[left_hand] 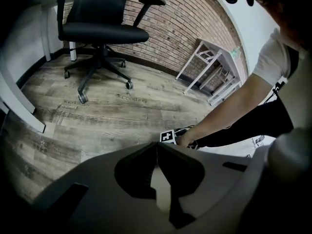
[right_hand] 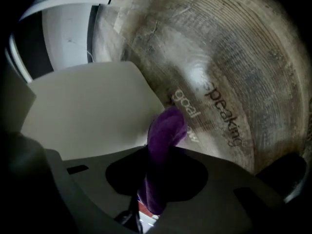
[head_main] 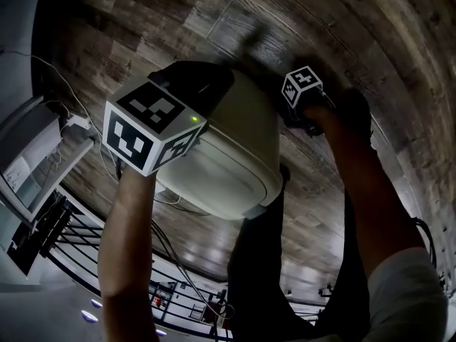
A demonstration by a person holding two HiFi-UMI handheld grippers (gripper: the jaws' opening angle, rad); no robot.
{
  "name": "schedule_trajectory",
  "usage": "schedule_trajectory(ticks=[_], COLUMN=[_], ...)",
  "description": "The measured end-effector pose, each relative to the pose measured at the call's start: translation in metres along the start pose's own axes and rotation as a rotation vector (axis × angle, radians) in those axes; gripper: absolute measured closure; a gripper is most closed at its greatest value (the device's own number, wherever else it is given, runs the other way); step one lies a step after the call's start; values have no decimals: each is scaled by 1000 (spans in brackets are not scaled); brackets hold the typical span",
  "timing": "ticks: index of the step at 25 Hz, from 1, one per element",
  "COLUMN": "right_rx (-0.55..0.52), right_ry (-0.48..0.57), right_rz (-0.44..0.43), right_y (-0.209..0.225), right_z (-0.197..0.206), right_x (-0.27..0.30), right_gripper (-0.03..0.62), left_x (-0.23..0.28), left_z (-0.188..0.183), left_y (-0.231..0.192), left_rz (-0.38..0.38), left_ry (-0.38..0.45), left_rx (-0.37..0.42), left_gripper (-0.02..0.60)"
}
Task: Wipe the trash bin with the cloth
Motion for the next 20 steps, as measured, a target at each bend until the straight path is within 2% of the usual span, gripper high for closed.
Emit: schedule_trajectory(ticks=[4, 8, 12, 16, 18, 20], right_rx=[-133, -256, -444, -729, -840, -900], right_ry=[-50, -36, 42, 131, 156, 194], right_rz=[75, 145, 228, 382, 432, 458], right_y=[5, 10, 11, 18, 14, 8], right_z=[38, 62, 74, 72, 78, 84], right_x=[-9, -43, -87, -129, -146, -163], right_gripper=[505, 505, 505, 505, 505, 505], left_x=[2, -4, -18, -31, -35, -39], left_z=[-4, -3, -1, 4, 12, 18], left_y=[22, 52, 90, 132, 156, 179], left_rz=[-1, -39, -103, -222, -274, -326], left_ry=[24, 103, 268, 469, 537, 592], left_rx=[-21, -83, -162, -247, -282, -314], left_gripper=[577, 577, 577, 577, 577, 577])
Point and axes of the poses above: the fingertips, and each gripper's own axes: x forward along the fingers, y to its right, z out of its underside, the point moved 4 cm from there along -x, backward along the fingers, and after that the axes turned 15 degrees about z, right-handed, at the moved point
